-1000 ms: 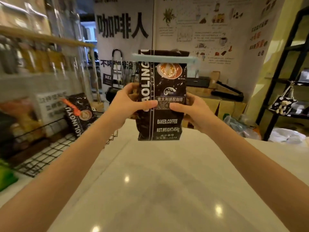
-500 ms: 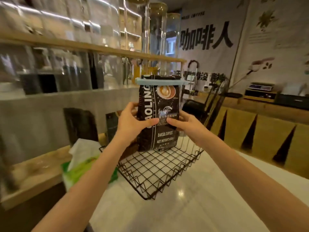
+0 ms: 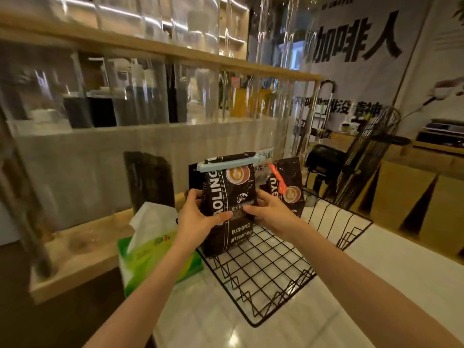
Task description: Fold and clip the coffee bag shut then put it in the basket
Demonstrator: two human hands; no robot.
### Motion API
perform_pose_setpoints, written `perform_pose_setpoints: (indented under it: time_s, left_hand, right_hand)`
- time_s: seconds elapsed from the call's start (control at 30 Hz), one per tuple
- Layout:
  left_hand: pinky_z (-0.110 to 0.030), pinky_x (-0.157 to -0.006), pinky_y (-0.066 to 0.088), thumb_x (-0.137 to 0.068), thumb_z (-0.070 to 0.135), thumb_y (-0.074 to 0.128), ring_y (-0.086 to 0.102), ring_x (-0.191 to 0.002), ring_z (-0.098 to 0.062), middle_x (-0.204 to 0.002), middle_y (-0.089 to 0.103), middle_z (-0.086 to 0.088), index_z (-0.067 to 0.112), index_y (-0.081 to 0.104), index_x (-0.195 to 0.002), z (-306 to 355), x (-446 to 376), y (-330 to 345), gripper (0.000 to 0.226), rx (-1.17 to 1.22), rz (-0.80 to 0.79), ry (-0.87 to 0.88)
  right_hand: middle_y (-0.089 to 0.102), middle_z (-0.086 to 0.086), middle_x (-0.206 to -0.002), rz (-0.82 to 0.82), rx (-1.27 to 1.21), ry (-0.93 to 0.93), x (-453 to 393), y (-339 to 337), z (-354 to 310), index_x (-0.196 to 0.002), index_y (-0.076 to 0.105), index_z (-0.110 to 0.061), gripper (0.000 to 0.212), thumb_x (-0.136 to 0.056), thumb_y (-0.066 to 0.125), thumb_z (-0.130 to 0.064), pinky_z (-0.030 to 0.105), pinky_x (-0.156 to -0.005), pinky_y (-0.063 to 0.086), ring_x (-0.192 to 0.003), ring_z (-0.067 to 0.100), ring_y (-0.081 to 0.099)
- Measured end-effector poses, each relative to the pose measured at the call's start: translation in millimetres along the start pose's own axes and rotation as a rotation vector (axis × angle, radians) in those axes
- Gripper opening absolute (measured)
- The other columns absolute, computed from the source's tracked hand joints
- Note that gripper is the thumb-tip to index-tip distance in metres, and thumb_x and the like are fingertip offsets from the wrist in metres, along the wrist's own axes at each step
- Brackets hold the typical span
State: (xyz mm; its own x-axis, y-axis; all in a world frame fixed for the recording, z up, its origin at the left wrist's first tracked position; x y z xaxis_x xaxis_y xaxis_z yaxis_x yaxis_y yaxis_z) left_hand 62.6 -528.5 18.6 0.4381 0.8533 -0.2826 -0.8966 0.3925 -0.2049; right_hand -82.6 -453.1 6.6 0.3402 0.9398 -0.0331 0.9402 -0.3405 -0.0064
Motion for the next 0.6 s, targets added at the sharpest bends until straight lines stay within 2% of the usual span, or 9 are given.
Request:
perform_pose_setpoints:
  time_s: [0.17,0.23,0.33,0.5,0.6]
  left_hand:
    - [-0.038,-0.088,0.049,-0.062,0.022,0.080,0.056,-0.103,-0.019,-0.115,0.058,-0.004,0.014,0.039,-0.117,-4.1,-3.6,6.4,0.069,-0.074,-0.013,-0.022]
    - [-0.035,-0.086,0.048,-0.065,0.020,0.078,0.054,-0.103,-0.018,-0.120,0.057,-0.006,0.011,0.038,-0.120,-2.5,-2.2,7.3,0.069,-0.088,-0.019,-0.027]
    - [-0.037,-0.088,0.048,-0.066,0.019,0.077,0.055,-0.109,-0.023,-0.123,0.056,-0.009,0.010,0.037,-0.121,-3.9,-1.8,6.5,0.069,-0.105,-0.009,-0.046]
    - [-0.033,-0.085,0.044,-0.070,0.024,0.075,0.054,-0.113,-0.027,-0.126,0.056,-0.010,0.009,0.035,-0.126,-3.0,0.8,8.6,0.070,-0.202,-0.009,-0.062]
    - [-0.038,-0.092,0.046,-0.068,0.023,0.075,0.053,-0.115,-0.028,-0.128,0.054,-0.013,0.007,0.034,-0.128,0.0,7.3,6.8,0.075,-0.249,0.042,-0.058]
  right_hand:
    - [0.063,0.004,-0.112,0.009,0.077,0.016,-4.9,-2.1,6.1,-0.106,0.054,-0.026,0.030,-0.084,0.058,-0.008,0.042,-0.099,0.045,-0.109,0.022,0.058]
    - [0.062,0.006,-0.117,0.022,0.100,0.014,-4.7,-2.3,5.1,-0.107,0.053,-0.026,0.029,-0.084,0.058,-0.010,0.042,-0.100,0.044,-0.110,0.021,0.058]
    - [0.059,0.011,-0.122,0.036,0.100,0.005,-3.1,-1.2,3.7,-0.112,0.052,-0.021,0.030,-0.085,0.058,-0.010,0.042,-0.100,0.045,-0.112,0.023,0.057]
    - [0.055,0.009,-0.130,0.049,0.116,0.050,-1.9,0.6,10.4,-0.128,0.043,-0.012,0.044,-0.086,0.057,-0.017,0.036,-0.099,0.043,-0.112,0.019,0.055]
    - [0.050,0.003,-0.131,0.079,0.187,0.052,8.9,2.2,2.1,-0.134,0.035,-0.013,0.051,-0.087,0.056,-0.017,0.028,-0.093,0.040,-0.107,0.013,0.050]
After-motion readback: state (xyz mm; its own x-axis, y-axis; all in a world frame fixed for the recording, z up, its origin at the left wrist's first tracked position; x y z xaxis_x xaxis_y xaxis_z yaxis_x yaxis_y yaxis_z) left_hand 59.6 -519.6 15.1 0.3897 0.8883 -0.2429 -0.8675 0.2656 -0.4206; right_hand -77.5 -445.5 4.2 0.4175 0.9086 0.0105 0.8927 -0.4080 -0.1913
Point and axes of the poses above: each hand's wrist, its own x-axis away from the middle knuckle, its own y-axis out of the palm, z = x × y, the point moved 10 cm from there along -x, towards the middle knuckle
